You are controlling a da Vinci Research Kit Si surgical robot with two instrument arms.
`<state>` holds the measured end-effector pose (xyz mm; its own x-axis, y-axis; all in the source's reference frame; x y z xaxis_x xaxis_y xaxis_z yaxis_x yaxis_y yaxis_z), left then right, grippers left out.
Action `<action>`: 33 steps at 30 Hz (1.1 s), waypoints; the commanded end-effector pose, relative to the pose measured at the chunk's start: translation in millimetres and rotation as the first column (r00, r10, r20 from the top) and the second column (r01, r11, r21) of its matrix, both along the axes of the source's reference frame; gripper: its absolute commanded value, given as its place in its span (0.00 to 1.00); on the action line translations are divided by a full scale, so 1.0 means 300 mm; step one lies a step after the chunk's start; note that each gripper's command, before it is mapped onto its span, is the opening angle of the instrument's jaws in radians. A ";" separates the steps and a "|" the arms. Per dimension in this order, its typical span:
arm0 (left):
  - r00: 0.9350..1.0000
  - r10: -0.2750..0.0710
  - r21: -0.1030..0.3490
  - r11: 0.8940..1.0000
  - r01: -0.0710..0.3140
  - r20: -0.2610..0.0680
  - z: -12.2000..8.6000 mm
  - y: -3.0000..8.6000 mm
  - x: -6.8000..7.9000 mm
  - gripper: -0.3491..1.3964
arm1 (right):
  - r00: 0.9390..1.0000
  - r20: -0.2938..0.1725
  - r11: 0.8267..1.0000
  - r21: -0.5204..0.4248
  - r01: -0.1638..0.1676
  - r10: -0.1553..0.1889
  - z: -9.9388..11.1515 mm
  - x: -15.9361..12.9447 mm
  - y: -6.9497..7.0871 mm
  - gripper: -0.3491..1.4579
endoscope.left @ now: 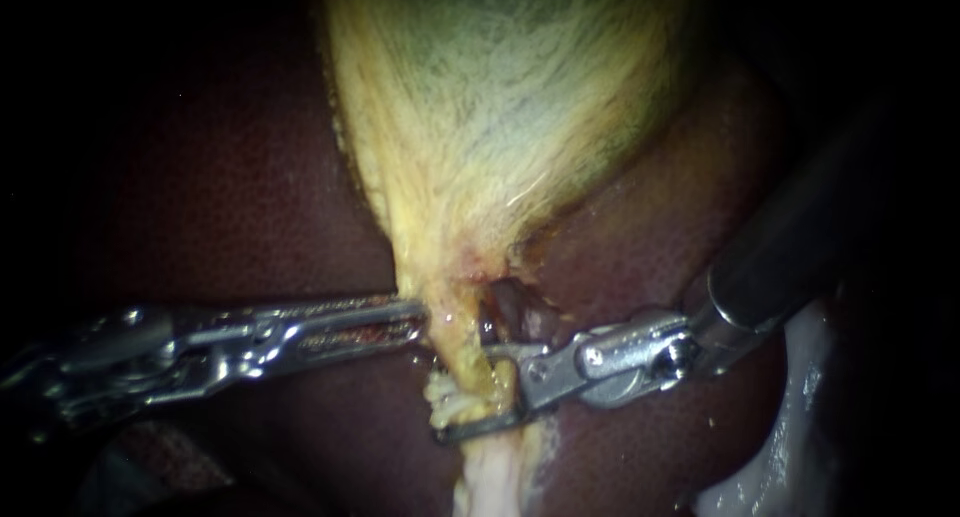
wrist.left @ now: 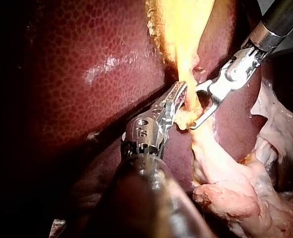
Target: Going back second clip left tube
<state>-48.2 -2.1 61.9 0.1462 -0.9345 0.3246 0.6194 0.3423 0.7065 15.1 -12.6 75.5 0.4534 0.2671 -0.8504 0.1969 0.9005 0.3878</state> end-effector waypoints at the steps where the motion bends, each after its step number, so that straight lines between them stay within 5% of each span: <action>1: 1.000 0.000 0.000 1.000 0.000 0.000 0.0000 0.0000 0.0001 0.20 | 1.000 0.002 1.000 0.003 0.002 -0.002 -0.0001 -0.0005 -0.0003 0.52; 10: 1.000 0.002 0.000 1.000 -0.002 0.001 0.0006 0.0002 0.0009 0.20 | 1.000 0.004 1.000 0.001 -0.009 0.009 -0.0055 -0.0085 0.0014 0.52; 25: 1.000 0.002 0.000 1.000 -0.002 0.001 0.0022 0.0012 0.0014 0.20 | 0.999 0.004 0.992 -0.114 -0.045 0.046 -0.0264 -0.0372 0.0210 0.52; 33: 1.000 0.002 0.000 1.000 -0.002 0.001 0.0034 0.0021 0.0010 0.20 | 0.997 0.019 0.991 -0.118 -0.067 0.070 -0.0292 -0.0416 0.0229 0.52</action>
